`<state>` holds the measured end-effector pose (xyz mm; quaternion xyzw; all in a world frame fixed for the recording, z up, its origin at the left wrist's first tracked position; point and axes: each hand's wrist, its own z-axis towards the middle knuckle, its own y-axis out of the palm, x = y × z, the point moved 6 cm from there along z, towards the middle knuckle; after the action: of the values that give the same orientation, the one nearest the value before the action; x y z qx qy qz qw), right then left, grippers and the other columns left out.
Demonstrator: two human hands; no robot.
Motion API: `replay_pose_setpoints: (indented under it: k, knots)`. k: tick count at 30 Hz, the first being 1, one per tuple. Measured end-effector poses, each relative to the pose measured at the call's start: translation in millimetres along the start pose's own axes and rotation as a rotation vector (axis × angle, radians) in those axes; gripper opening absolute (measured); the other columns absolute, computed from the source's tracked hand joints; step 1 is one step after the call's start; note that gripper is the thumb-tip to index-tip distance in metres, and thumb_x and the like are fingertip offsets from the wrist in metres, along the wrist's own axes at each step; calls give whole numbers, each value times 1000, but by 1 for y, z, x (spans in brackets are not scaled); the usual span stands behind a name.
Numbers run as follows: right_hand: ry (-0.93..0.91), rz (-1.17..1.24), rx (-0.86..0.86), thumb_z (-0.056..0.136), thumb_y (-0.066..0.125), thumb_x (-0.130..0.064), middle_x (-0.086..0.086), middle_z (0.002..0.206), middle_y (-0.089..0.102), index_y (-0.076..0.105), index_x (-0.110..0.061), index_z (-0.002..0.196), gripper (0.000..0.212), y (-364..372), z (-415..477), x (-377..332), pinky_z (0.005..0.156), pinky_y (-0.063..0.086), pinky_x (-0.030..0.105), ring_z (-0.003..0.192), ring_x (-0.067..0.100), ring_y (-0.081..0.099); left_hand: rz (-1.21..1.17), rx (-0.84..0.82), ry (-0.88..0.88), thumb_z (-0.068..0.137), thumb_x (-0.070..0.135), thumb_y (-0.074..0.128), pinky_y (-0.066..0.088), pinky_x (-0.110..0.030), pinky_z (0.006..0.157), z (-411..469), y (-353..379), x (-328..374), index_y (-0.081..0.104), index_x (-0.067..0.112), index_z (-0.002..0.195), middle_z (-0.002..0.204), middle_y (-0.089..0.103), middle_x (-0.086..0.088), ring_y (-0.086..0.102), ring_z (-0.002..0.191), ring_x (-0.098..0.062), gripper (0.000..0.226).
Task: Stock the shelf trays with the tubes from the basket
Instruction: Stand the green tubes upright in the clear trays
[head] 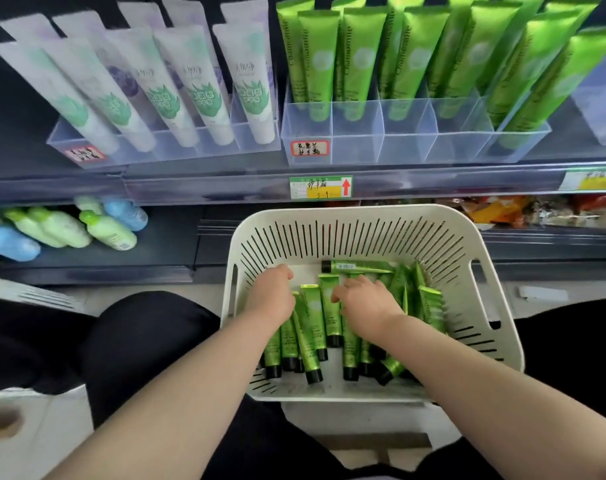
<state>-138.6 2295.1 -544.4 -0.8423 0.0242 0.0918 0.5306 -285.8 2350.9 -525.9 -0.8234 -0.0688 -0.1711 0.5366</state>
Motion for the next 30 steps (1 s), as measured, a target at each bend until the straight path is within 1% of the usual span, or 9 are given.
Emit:
replay_pose_setpoints:
  k: [3,6,10,13,16,18,22,26,30]
  knots:
    - [-31,-15,-62,87,54,-1,3,134,49,41,-22,137,57,10,15,-17,103,36,42,127,26,38,-21,17,-55,90,-7,49,44,-26,80,7,-2,-8,51,14,134,128,58,-4,56,110,-21,49]
    - [-93,-39,-121,87,52,0,4,143,41,24,-24,147,70,17,32,-35,105,32,44,132,26,32,14,19,-76,88,-8,50,47,-32,89,11,-3,-12,50,12,133,128,57,-5,55,115,-24,50]
    - [-156,-42,-246,85,49,1,3,151,30,16,-24,150,77,30,43,-51,109,25,46,140,25,20,98,-5,-34,87,-8,48,49,-37,88,10,4,-9,53,11,125,121,57,-7,57,108,-25,43]
    - [-141,23,-229,88,55,-8,1,146,36,24,-25,146,68,36,49,-51,107,27,45,135,24,25,135,-20,-2,88,-6,46,49,-36,85,10,10,-6,51,11,125,119,54,-6,56,106,-24,40]
    - [-135,113,-139,86,64,-25,-2,131,45,40,-27,128,48,24,52,-39,107,27,46,125,21,33,143,-40,-1,89,-5,48,48,-36,84,12,11,-5,50,11,125,118,54,-7,55,105,-24,40]
    - [-141,157,-156,85,66,-33,-2,122,47,44,-25,118,40,17,48,-25,103,30,42,118,20,37,144,-52,9,88,-6,51,49,-36,83,12,12,-4,49,10,126,118,55,-8,56,104,-25,42]
    - [-103,333,-226,89,63,-29,-4,95,55,46,-25,106,25,10,27,1,77,47,35,90,19,54,132,-71,12,87,-8,52,47,-33,79,13,14,-4,50,8,127,117,56,-8,56,103,-24,43]
    - [-48,505,-41,91,61,-24,-9,94,58,55,-30,106,17,-13,3,18,69,49,26,82,11,59,168,-107,47,85,-11,51,47,-35,86,15,21,-1,51,5,128,122,55,-12,55,110,-27,46]
    - [-28,496,116,92,60,-23,-8,94,65,65,-25,110,19,-33,-16,32,74,48,26,85,12,61,290,-194,119,84,-12,47,43,-36,90,14,36,4,50,2,123,119,54,-15,49,110,-30,42]
